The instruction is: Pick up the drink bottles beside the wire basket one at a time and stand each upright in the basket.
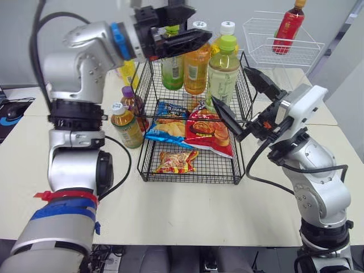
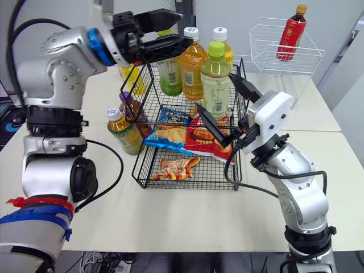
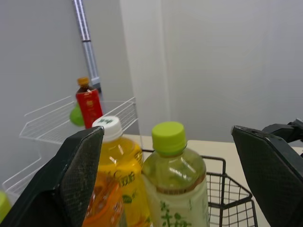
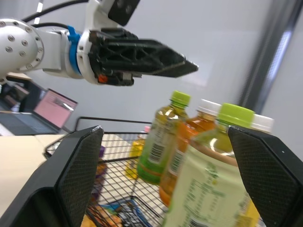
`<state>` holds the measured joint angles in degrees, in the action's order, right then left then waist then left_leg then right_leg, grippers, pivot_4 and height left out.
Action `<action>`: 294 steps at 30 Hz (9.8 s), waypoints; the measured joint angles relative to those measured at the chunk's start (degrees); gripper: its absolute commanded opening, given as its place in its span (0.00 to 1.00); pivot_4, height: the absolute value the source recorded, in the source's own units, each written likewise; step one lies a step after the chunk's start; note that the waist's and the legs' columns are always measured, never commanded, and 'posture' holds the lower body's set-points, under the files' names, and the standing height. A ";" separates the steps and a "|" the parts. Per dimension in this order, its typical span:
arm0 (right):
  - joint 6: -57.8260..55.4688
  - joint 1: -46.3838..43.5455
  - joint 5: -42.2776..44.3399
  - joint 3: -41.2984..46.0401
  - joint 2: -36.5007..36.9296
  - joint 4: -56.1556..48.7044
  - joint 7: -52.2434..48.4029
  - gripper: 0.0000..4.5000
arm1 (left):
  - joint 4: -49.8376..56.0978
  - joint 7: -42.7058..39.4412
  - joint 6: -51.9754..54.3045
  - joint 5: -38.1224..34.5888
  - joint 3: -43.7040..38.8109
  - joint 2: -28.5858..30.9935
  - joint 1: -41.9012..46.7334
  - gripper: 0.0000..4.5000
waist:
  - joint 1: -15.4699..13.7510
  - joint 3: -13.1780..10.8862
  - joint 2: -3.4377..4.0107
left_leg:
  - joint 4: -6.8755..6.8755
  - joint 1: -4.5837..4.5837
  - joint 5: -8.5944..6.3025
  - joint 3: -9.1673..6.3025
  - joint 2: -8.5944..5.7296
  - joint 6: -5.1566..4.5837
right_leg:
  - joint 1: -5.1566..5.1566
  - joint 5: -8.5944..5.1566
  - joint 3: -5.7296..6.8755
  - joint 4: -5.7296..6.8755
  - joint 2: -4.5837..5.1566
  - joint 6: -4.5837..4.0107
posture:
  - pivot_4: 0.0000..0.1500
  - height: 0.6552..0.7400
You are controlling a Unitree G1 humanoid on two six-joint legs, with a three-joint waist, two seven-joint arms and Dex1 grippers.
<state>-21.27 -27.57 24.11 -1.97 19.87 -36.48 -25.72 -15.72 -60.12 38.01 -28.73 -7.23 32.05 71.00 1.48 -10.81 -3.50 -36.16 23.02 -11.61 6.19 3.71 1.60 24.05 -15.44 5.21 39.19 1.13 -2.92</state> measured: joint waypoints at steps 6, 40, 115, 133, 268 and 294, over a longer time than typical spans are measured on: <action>-2.41 -3.54 6.93 -0.77 2.00 3.65 -8.11 1.00 | 10.82 8.91 6.42 -2.84 -9.17 8.43 -8.64 1.00 | 0.38 0.01 0.02 | 0.02 -0.07 0.00 0.02 0.01 0.00 | 0.00 0.00 -0.04 0.10 0.00 -0.01 | 1.00 1.00; -0.60 -11.16 6.13 -8.35 -1.78 20.23 -25.29 1.00 | 45.27 32.66 11.30 -12.70 -33.30 7.67 -65.35 1.00 | -1.86 0.33 -0.19 | 0.05 -0.13 -0.12 -0.08 0.02 -0.26 | -0.11 0.02 0.09 0.08 0.06 -0.03 | 1.00 1.00; 8.31 -6.85 -1.38 -2.25 -2.44 12.44 -10.37 1.00 | -0.36 3.33 10.54 -12.54 -7.13 23.77 6.77 0.30 | -1.44 0.18 -0.15 | 0.03 0.26 -0.03 -0.19 0.00 -0.10 | 0.09 0.03 0.34 -0.12 0.06 0.03 | 1.00 1.00; 5.57 -1.83 -7.97 -2.24 -2.39 4.11 -0.08 1.00 | -14.32 -3.85 -5.13 0.95 7.68 -0.13 5.27 0.30 | -0.85 0.15 -0.10 | 0.00 0.26 0.03 -0.04 -0.01 -0.01 | 0.18 0.04 0.13 -0.08 0.03 0.01 | 1.00 1.00; 5.21 -4.42 -2.70 -3.29 -2.38 9.71 -4.24 1.00 | -3.00 9.07 4.10 1.00 3.06 4.00 -0.72 0.31 | -0.47 0.16 -0.21 | -0.02 0.10 0.03 0.02 0.00 -0.01 | 0.09 0.05 0.03 0.04 0.04 0.03 | 1.00 1.00; 13.33 -9.35 -3.51 17.72 0.66 25.82 6.54 1.00 | 5.34 22.94 -4.26 0.26 -19.53 9.05 -22.39 1.00 | 0.13 0.22 -0.12 | 0.02 -0.18 0.03 0.17 0.00 0.00 | 0.01 0.06 -0.12 0.31 0.09 0.02 | 1.00 1.00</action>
<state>-7.93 -36.91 20.59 15.75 20.53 -10.66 -19.17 -10.38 -37.18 33.75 -28.47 -26.76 41.10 48.62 1.61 -10.59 -3.63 -36.14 22.84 -11.57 6.37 3.71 1.61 24.06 -15.38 5.09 39.50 1.22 -2.90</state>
